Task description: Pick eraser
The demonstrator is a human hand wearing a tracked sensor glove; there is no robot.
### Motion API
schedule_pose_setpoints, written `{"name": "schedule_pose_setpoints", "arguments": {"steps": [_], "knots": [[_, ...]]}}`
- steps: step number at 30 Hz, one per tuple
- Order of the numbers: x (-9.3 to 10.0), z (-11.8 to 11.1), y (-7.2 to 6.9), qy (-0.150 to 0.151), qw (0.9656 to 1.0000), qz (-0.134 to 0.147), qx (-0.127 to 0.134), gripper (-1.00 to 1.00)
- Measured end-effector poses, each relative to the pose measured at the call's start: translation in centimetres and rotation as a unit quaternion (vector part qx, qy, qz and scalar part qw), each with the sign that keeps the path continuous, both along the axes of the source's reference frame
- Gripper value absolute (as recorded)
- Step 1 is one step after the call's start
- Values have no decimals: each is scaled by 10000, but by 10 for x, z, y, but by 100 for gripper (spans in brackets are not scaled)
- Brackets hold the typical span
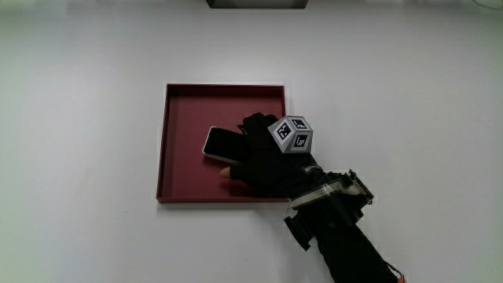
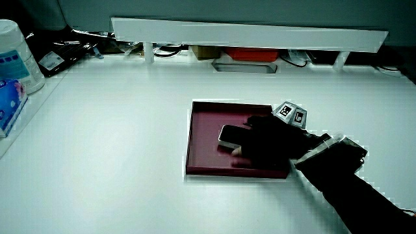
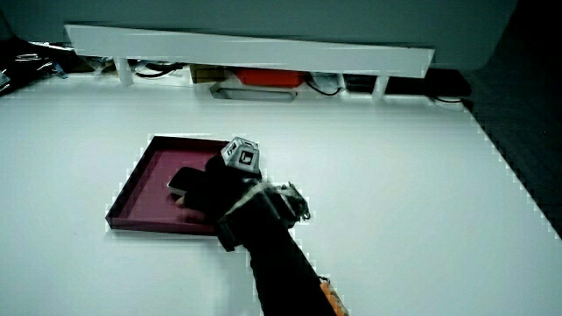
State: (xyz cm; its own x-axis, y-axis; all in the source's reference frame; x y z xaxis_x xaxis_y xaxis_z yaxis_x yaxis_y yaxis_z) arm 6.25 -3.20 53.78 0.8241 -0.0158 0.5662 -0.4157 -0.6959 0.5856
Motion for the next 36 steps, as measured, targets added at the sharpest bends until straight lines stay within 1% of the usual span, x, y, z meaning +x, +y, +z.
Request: {"name": "schedule_pose_setpoints", "arguments": {"steps": [1, 2, 3, 4, 6, 7, 10, 11, 14, 16, 17, 18, 21, 24, 25, 26, 27, 28, 30, 31, 32, 33, 35, 36], "knots": [[0, 0, 0, 5, 10000, 24, 96, 25], [0, 1, 0, -29, 9999, 70, 115, 28], [0, -3, 1, -52, 9997, 118, 228, 31], [0, -3, 1, -44, 9995, 130, 276, 34], [-1, -1, 1, -83, 9996, 149, 245, 41], [-1, -4, 2, -123, 9993, 159, 329, 44], [0, 0, 2, -67, 9990, 182, 390, 53], [0, -4, 2, -48, 9989, 211, 421, 56], [-1, -5, 2, -128, 9988, 191, 431, 66], [-1, -5, 2, -86, 9987, 211, 454, 72], [-1, -4, 2, -69, 9986, 161, 491, 75], [-2, -3, 3, -93, 9988, 159, 450, 78], [-1, -2, 3, -21, 9982, 141, 587, 87], [0, -4, 4, -125, 9977, 161, 642, 97], [1, -8, 3, -135, 9970, 212, 726, 100], [2, -10, 3, -180, 9966, 199, 774, 100], [3, -17, 2, -254, 9964, 191, 781, 100], [4, -19, 1, -241, 9963, 165, 813, 100], [6, -32, 0, -336, 9953, 164, 898, 100], [8, -37, 0, -287, 9950, 128, 952, 100], [11, -41, 1, -386, 9947, 103, 942, 100], [14, -42, 0, -815, 9933, -48, 823, 100], [20, -58, 4, -465, 9934, 68, 1049, 100], [22, -62, 4, -882, 9914, -122, 958, 100]]}}
